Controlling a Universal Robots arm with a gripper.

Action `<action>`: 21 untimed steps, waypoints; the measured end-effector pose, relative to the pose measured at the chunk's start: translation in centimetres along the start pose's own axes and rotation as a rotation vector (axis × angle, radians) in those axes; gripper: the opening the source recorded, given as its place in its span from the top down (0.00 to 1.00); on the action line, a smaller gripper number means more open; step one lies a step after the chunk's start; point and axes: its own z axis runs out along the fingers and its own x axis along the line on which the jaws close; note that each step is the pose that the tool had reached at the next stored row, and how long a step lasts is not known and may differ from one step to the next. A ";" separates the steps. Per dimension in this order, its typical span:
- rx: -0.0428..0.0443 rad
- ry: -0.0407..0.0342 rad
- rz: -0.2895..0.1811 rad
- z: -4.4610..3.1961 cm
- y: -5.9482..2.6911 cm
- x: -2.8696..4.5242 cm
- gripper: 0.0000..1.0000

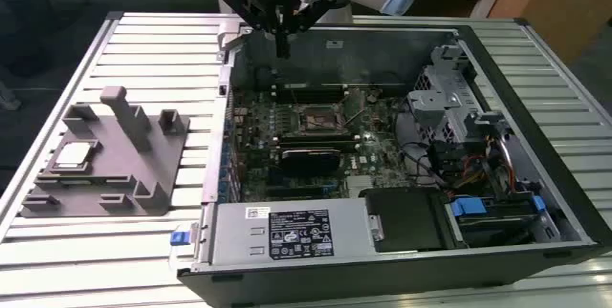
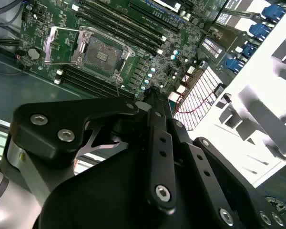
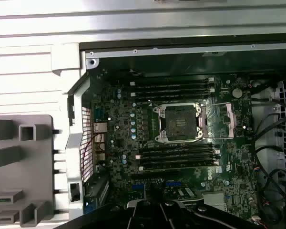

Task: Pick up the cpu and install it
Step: 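Reach for the cpu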

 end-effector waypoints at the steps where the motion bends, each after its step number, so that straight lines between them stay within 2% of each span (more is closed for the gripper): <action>1: 0.0000 0.0000 0.000 0.00 0.00 0.00 0.89; 10: -0.0003 -0.0001 0.000 -0.01 -0.03 0.30 0.89; 21: -0.0005 0.0000 0.000 -0.04 -0.12 1.39 0.89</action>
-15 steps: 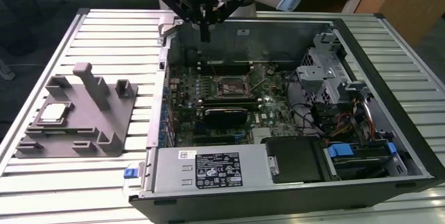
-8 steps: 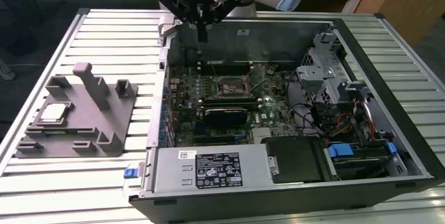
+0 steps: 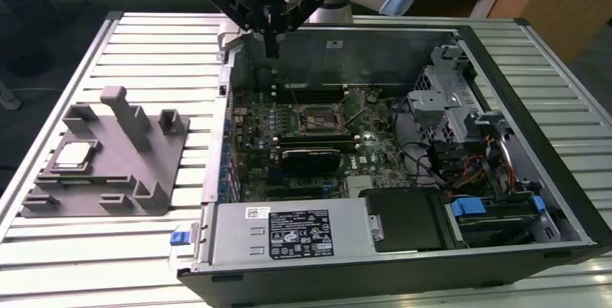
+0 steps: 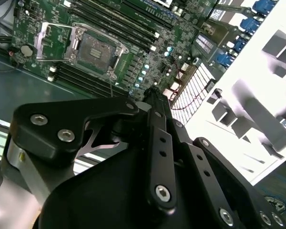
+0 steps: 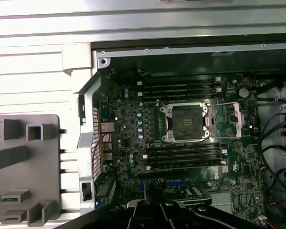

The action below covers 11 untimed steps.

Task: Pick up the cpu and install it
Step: 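Reach for the cpu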

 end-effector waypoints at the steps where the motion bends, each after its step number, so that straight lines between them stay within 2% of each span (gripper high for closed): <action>1: 0.0000 0.0000 0.000 0.00 -0.01 0.12 0.89; 11: 0.0000 0.0000 0.000 -0.02 -0.09 0.94 0.89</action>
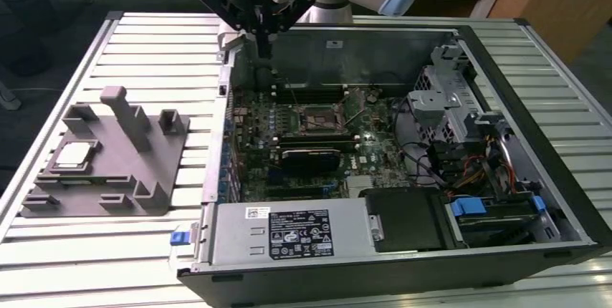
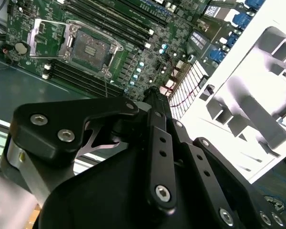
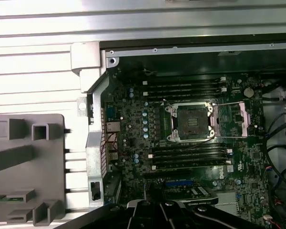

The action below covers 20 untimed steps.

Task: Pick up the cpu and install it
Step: 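Reach for the cpu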

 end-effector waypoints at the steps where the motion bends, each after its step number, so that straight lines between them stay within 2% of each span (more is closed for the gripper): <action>1: 0.0001 0.0001 0.000 -0.01 -0.01 0.10 0.89; 20: 0.0000 0.0000 0.000 -0.06 -0.27 1.94 0.89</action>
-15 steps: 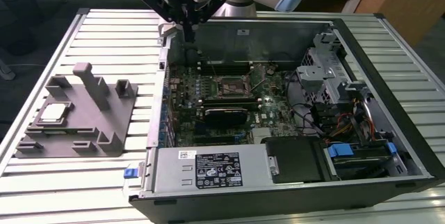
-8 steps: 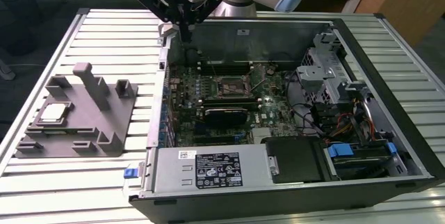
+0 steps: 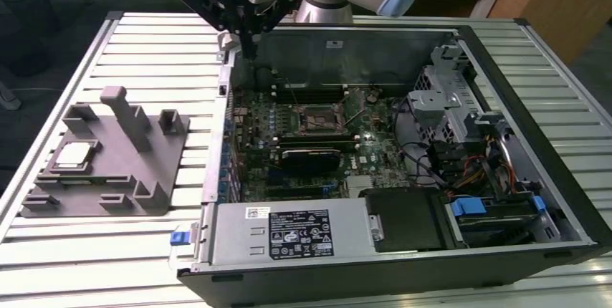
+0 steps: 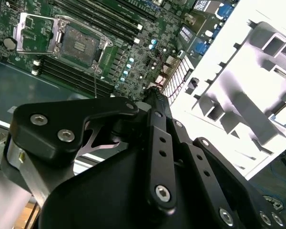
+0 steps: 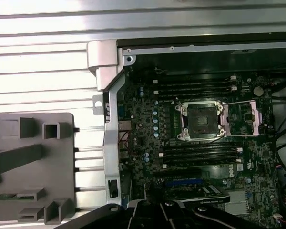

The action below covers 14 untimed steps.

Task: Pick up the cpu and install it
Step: 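Reach for the cpu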

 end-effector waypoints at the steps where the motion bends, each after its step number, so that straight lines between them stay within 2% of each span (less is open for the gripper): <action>1: -0.0001 0.0000 0.000 0.00 -0.02 0.09 0.89; 14: 0.0000 0.0000 0.000 -0.04 -0.22 1.48 0.89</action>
